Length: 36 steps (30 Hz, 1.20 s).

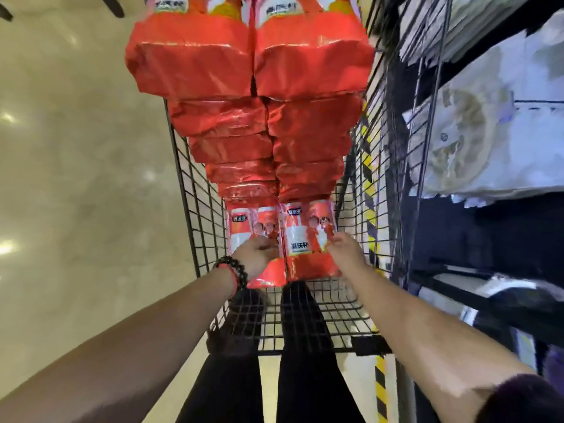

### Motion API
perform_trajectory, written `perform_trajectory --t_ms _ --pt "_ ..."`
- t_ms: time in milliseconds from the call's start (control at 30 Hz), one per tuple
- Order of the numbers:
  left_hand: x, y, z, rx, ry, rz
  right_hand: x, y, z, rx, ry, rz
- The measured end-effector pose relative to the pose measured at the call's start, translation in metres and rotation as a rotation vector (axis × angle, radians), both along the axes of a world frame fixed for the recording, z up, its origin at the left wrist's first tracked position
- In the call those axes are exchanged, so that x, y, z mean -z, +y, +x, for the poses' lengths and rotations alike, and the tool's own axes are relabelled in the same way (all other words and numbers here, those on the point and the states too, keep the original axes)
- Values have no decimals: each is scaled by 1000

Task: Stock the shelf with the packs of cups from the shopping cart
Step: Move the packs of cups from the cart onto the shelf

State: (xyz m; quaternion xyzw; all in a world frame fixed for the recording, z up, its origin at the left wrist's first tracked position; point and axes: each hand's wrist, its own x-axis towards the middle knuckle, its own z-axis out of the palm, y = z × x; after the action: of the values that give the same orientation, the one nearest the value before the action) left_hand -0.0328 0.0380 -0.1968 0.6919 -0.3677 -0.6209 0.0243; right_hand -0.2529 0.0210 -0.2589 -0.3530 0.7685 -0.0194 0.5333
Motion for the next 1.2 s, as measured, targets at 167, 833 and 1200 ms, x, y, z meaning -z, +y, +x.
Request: perform_trajectory --t_ms 167,833,1200 --pt "31 10 10 -78 15 39 39 -8 -2 48 73 105" --pt "37 25 10 -340 96 239 26 1 -27 109 -202 259" --pt "-1 40 7 -582 347 150 -58 50 20 52 -606 185"
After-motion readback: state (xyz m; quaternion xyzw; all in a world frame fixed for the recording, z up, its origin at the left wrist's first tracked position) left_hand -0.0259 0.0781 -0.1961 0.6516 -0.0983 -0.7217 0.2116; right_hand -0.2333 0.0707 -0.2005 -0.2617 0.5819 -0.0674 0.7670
